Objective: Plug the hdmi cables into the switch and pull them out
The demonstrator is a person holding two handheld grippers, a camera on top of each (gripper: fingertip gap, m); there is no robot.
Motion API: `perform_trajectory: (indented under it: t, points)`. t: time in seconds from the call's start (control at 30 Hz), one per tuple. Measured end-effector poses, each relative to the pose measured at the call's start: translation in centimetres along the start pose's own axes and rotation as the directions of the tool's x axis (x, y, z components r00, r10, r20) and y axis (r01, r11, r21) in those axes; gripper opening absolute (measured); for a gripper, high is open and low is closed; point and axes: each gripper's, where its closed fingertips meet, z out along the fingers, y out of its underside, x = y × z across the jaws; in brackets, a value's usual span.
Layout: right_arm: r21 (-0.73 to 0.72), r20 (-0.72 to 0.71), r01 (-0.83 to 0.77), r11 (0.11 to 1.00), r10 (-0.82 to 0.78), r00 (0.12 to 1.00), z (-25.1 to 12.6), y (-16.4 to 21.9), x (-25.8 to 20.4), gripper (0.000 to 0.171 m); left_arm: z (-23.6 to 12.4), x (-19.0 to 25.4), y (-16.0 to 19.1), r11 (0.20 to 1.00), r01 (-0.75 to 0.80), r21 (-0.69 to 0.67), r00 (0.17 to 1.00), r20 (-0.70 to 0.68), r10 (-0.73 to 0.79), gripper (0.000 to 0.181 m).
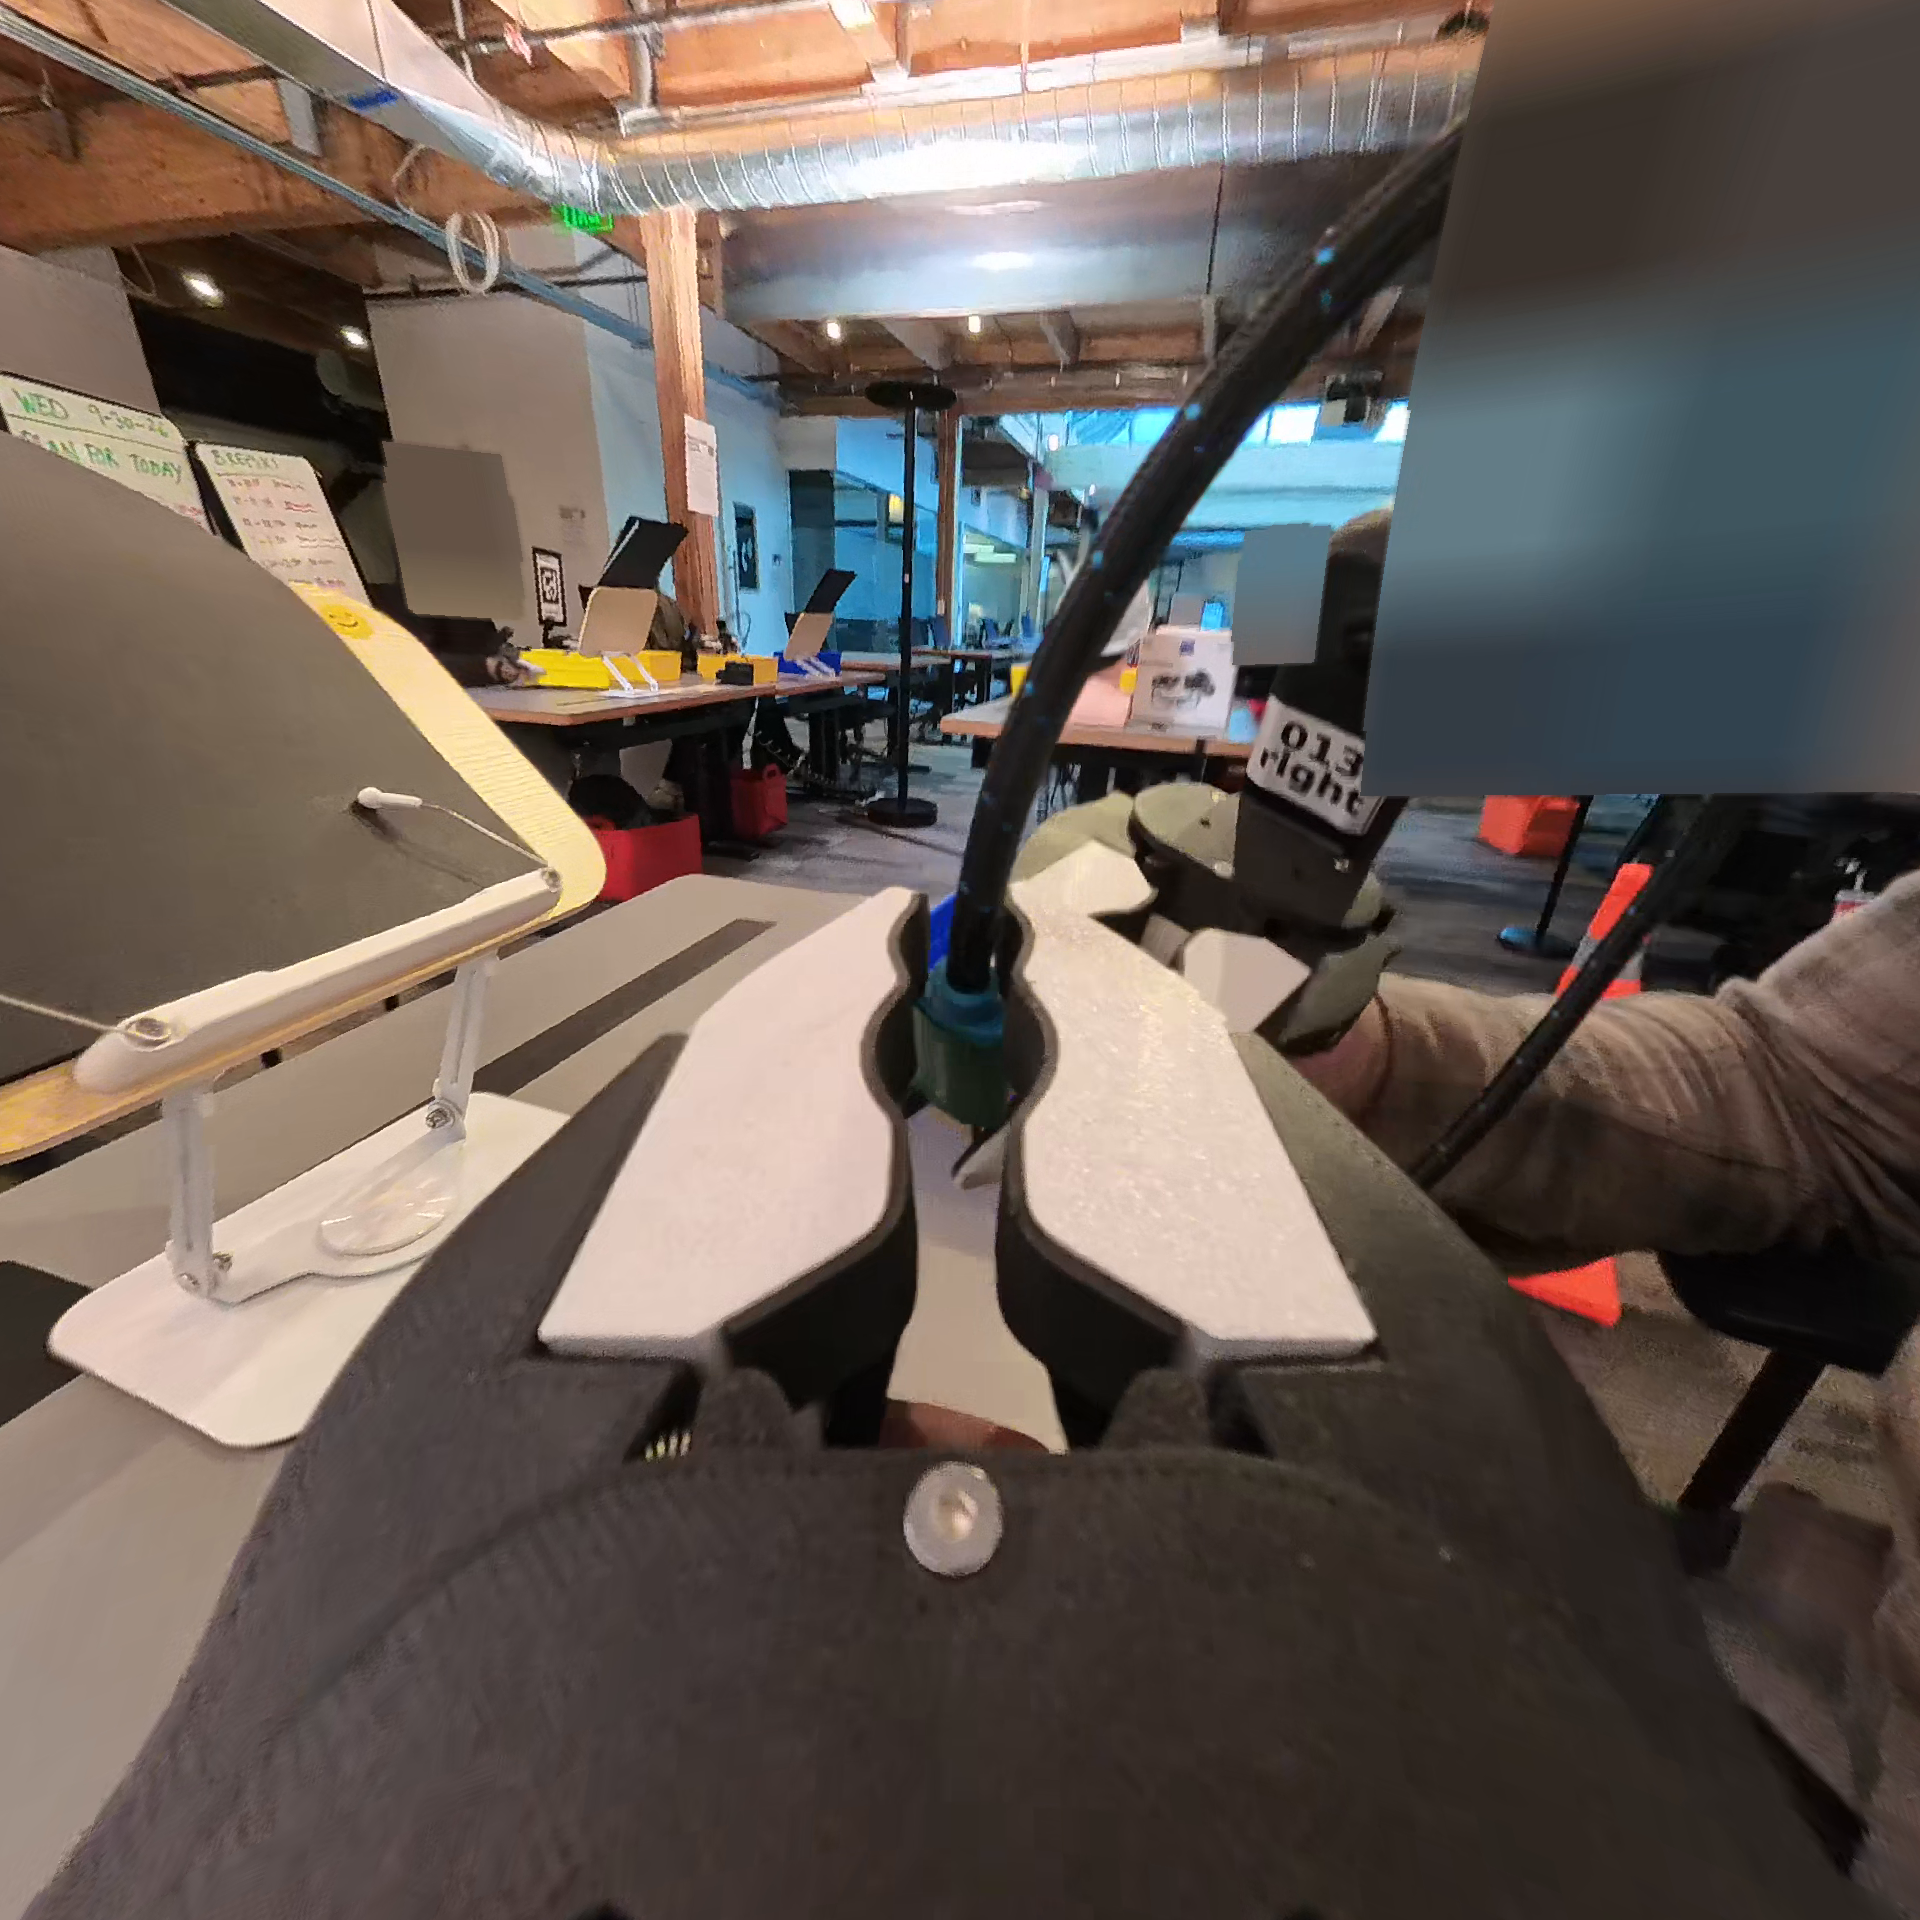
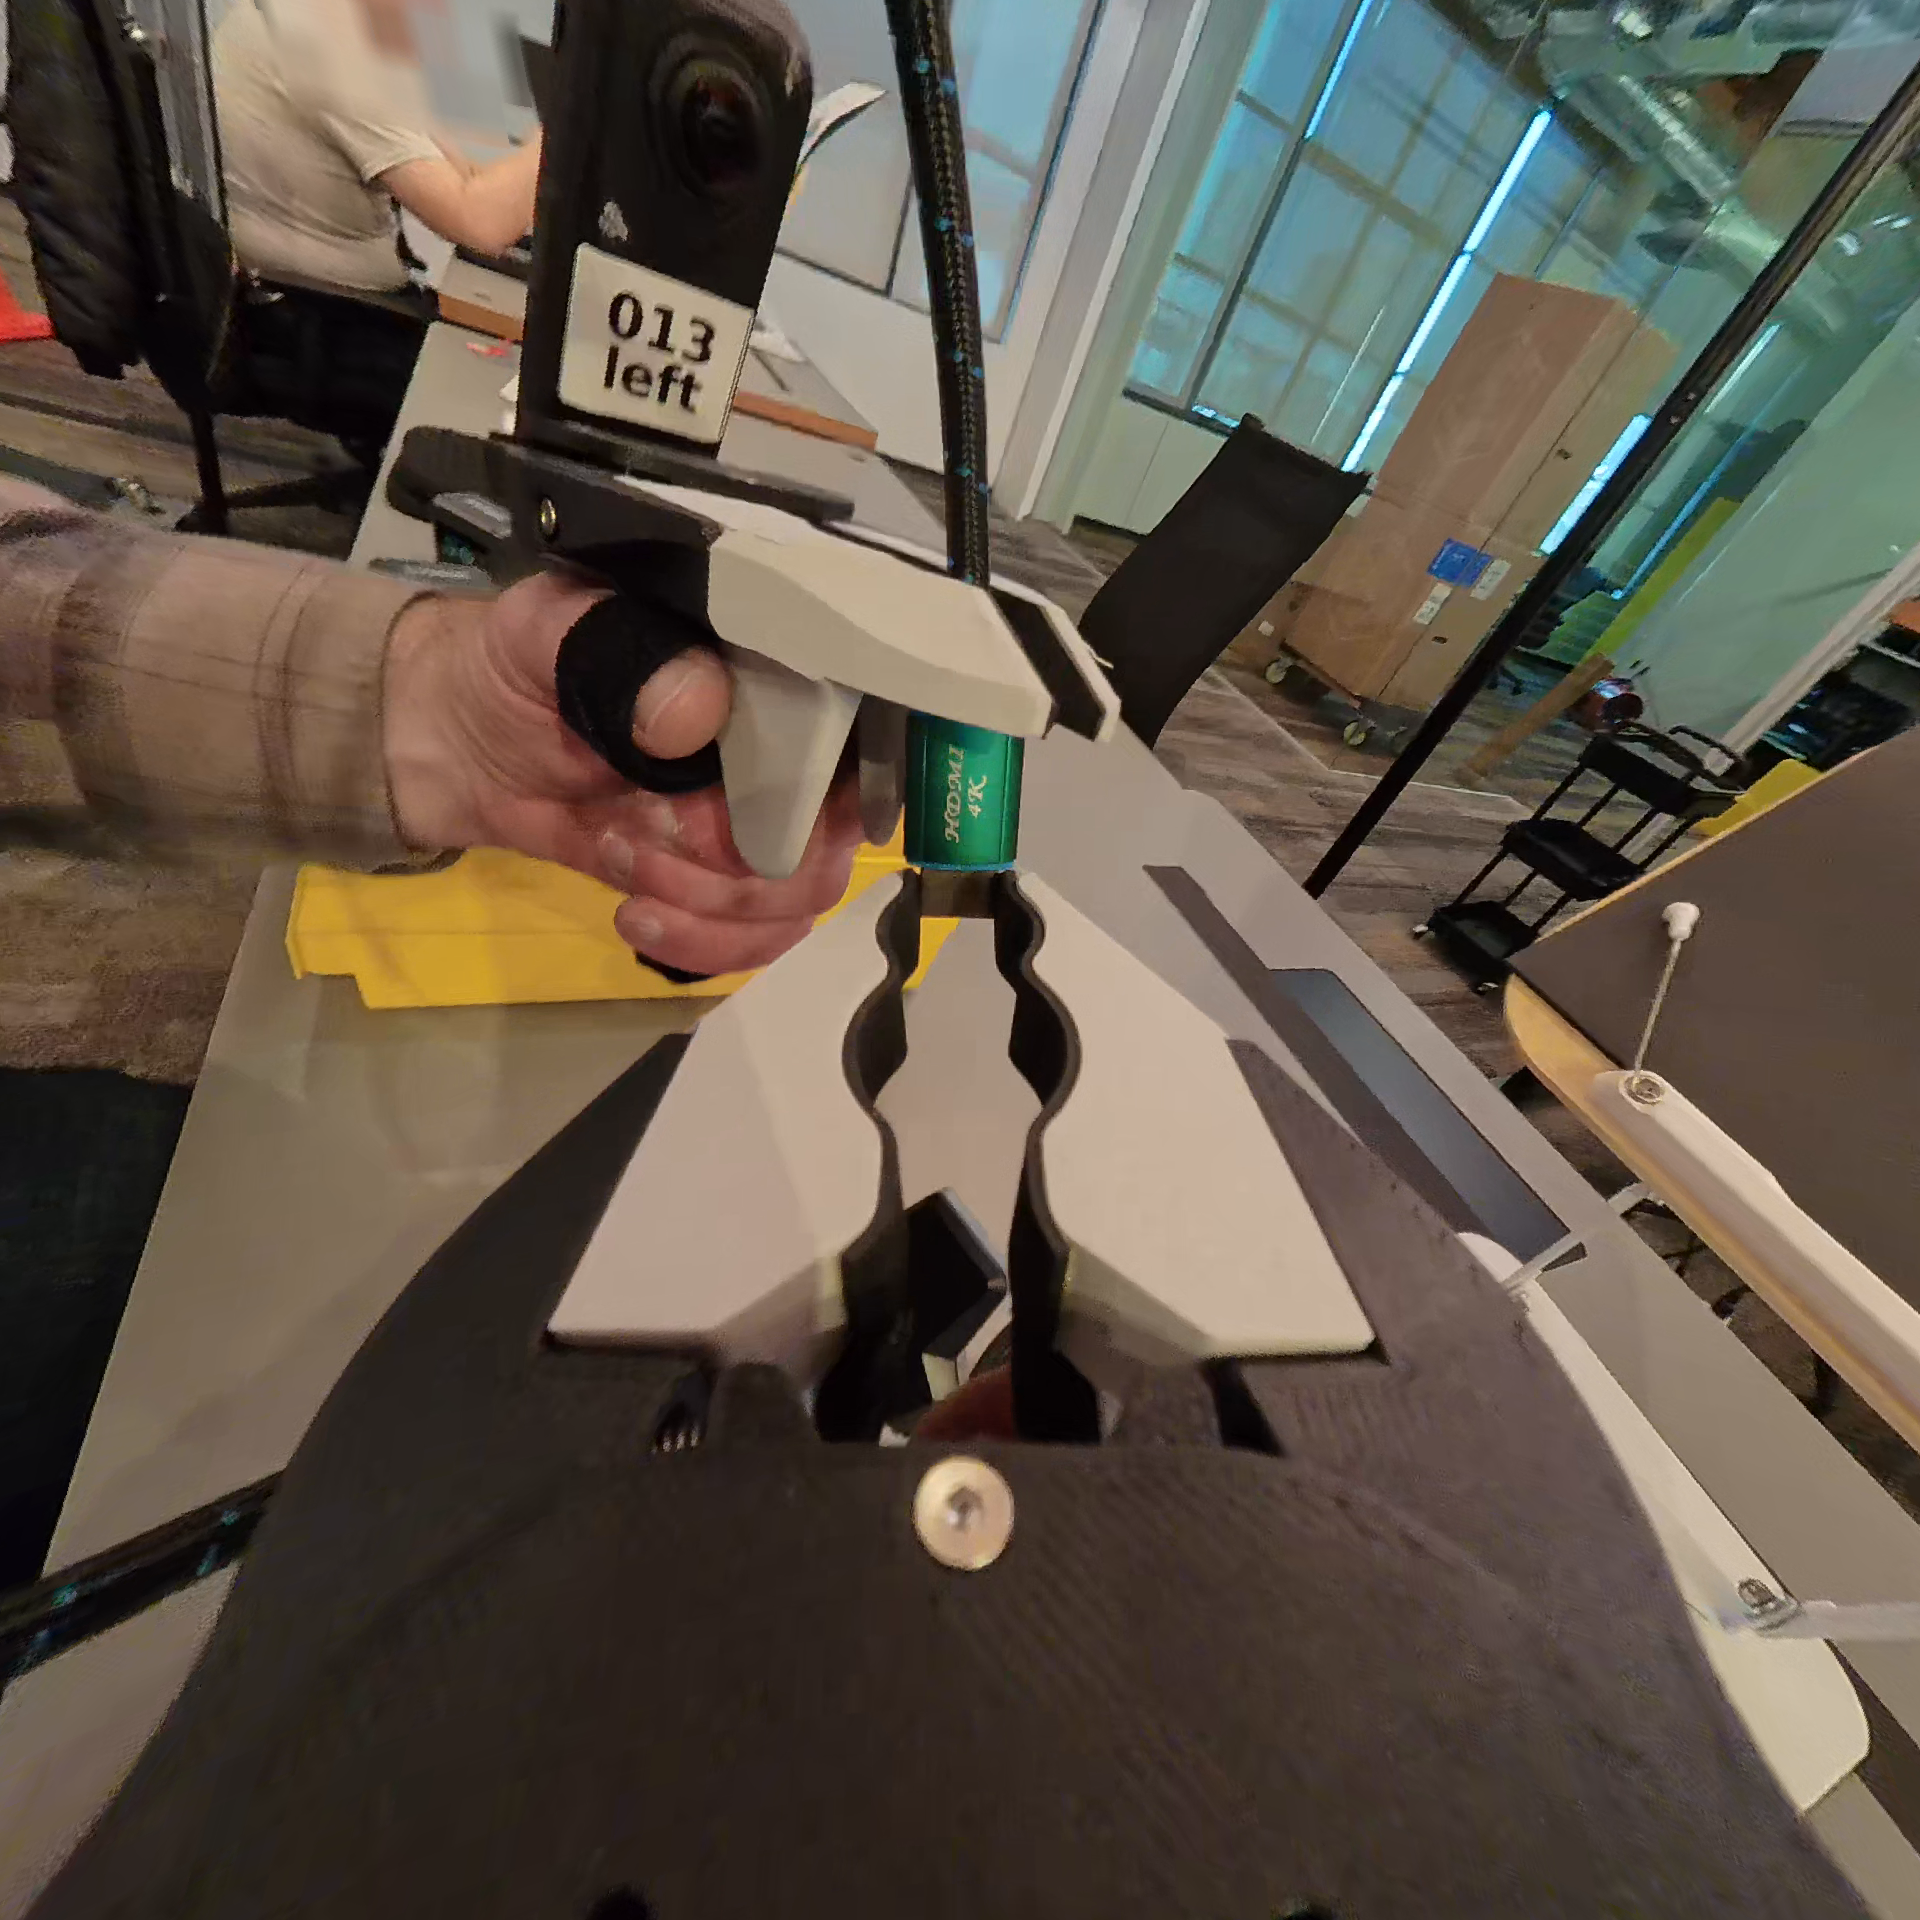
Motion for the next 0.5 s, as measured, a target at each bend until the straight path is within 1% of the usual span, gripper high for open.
perform_trajectory:
  t: [0.17,0.37,0.5]
  points:
    - [-0.056,0.083,0.031,0.998,-0.026,0.996,-1.0,0.7,-0.4,0.011,0.2,0.3,1.2,0.985,-0.106,-0.137,0.994,-0.002,0.107,0.033]
    - [-0.102,0.144,0.071,0.992,-0.056,0.988,-1.9,1.3,-0.8,0.011,0.3,1.4,2.9,0.928,-0.222,-0.298,0.975,-0.058,0.214,0.053]
    - [-0.159,0.163,0.13,0.979,-0.104,0.981,-2.3,2.0,-0.9,0.011,0.5,2.1,3.7,0.89,-0.284,-0.356,0.959,-0.094,0.269,0.055]
